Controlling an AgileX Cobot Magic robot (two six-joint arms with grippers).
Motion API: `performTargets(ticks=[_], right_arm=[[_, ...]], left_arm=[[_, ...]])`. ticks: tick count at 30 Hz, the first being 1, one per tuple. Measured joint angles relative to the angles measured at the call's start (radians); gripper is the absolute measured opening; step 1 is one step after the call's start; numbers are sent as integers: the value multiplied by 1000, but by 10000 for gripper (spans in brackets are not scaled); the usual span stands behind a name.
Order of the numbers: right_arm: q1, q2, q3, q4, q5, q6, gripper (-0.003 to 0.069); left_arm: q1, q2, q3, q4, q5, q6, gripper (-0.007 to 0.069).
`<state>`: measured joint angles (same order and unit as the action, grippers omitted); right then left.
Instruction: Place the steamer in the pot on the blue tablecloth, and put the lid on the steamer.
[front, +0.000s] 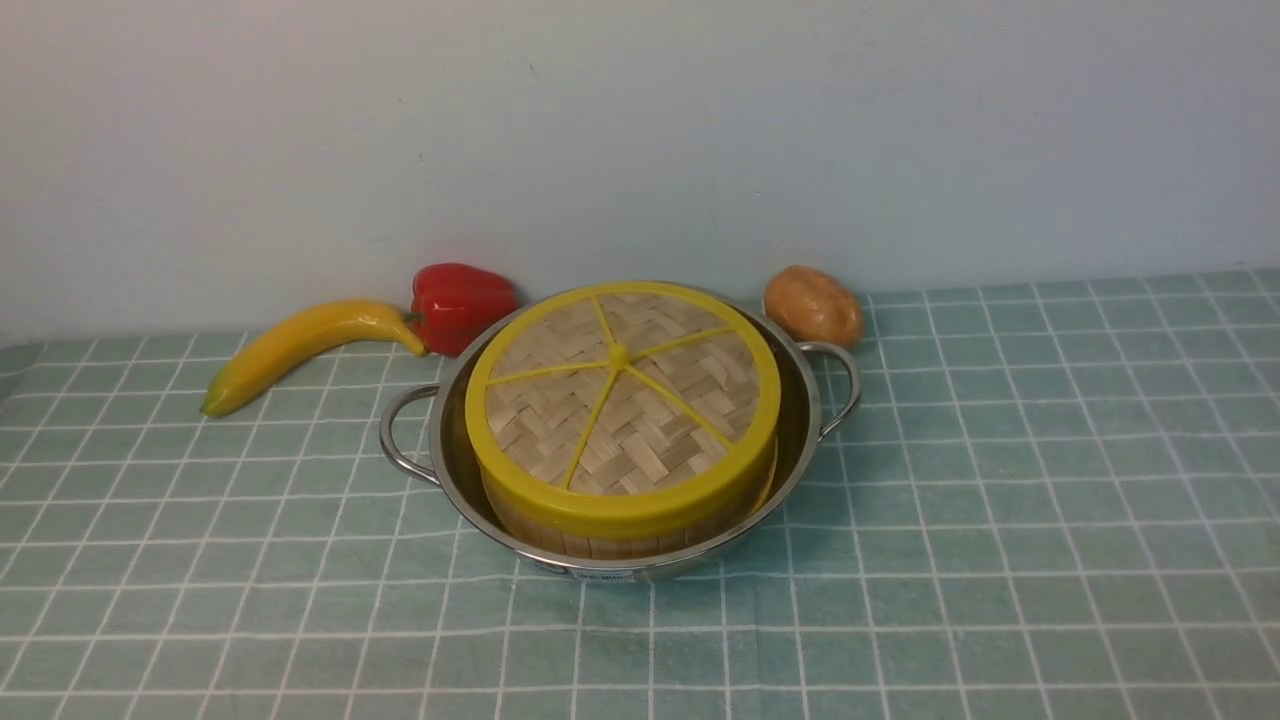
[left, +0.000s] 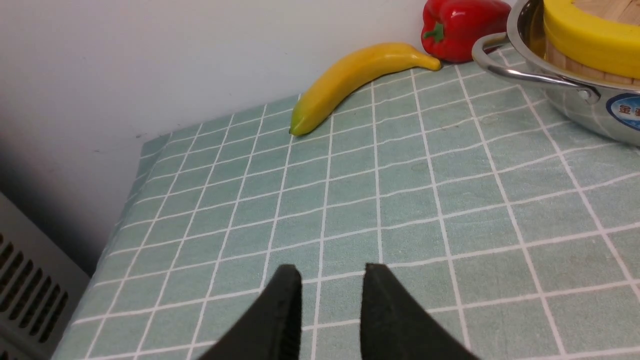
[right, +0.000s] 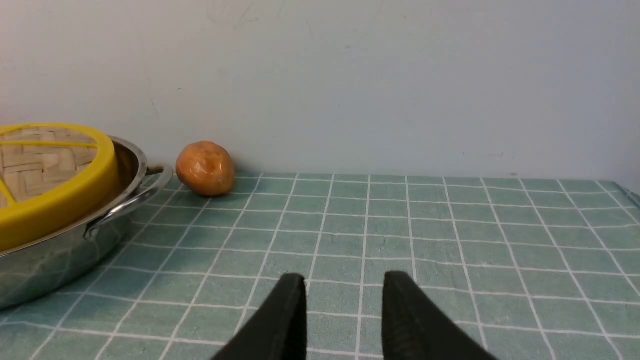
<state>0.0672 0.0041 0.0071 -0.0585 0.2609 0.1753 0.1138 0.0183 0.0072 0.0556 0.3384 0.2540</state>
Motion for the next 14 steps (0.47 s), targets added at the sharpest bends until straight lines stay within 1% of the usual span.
performTargets(ticks=[14], right_arm=[[0,0,0,0,0,0,240]], left_arm=[[0,0,0,0,0,0,201]])
